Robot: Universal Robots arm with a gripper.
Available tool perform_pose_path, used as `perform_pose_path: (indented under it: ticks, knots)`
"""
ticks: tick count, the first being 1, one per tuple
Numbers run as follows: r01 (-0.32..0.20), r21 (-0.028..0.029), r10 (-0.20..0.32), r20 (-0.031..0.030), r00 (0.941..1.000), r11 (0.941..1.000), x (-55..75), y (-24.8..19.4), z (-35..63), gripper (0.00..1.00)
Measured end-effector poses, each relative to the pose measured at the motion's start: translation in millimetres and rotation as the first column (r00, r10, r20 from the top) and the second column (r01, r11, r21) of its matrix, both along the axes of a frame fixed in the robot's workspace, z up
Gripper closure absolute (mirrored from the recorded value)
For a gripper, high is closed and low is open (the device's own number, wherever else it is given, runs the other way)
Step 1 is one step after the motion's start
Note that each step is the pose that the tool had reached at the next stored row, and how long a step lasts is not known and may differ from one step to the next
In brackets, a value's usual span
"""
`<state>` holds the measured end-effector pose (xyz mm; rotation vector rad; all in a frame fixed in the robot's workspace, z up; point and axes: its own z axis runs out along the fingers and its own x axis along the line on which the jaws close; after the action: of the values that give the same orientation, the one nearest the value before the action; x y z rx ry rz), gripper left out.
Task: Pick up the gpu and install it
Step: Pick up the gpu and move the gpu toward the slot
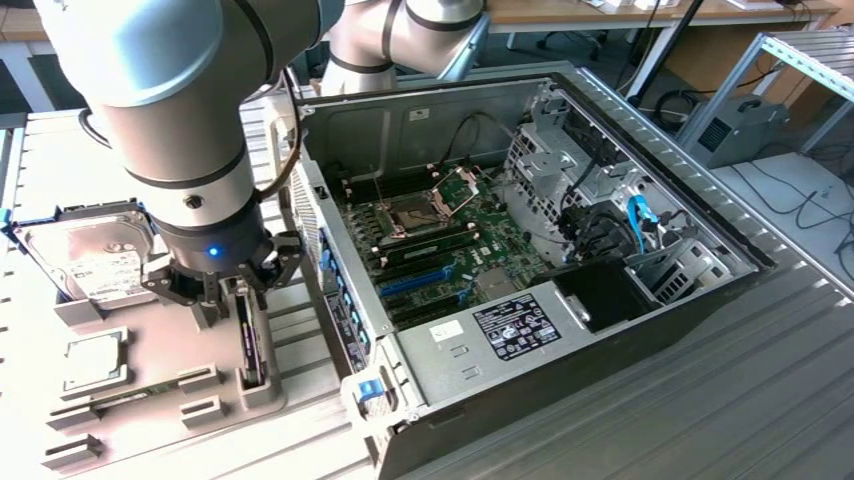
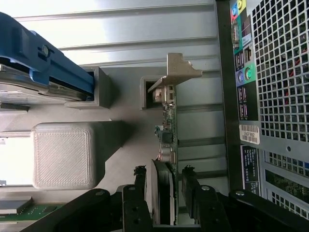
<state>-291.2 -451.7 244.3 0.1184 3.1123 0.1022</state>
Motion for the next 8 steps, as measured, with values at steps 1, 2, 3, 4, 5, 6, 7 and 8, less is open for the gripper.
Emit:
perform_pose_path:
  ticks: [1,2,3,4,5,6,7,8]
  knots:
    - [0.0,0.0,0.0,0.0,1.0,1.0,0.0,0.0,0.0,0.56]
    - [0.0,0.0,0.0,0.0001,1.0,1.0,0.0,0.0,0.0,0.56]
    - [0.0,0.0,0.0,0.0001,1.0,1.0,0.0,0.0,0.0,0.65]
    - [0.0,0.0,0.0,0.0,1.0,1.0,0.0,0.0,0.0,0.71]
    - [0.0,-0.0001,0.0,-0.0001,1.0,1.0,0.0,0.0,0.0,0.73]
    - [0.0,-0.0001,0.0,-0.0001,1.0,1.0,0.0,0.0,0.0,0.73]
    - [0.0,0.0,0.0,0.0,1.0,1.0,0.0,0.0,0.0,0.73]
    - [0.0,0.0,0.0,0.0,1.0,1.0,0.0,0.0,0.0,0.73]
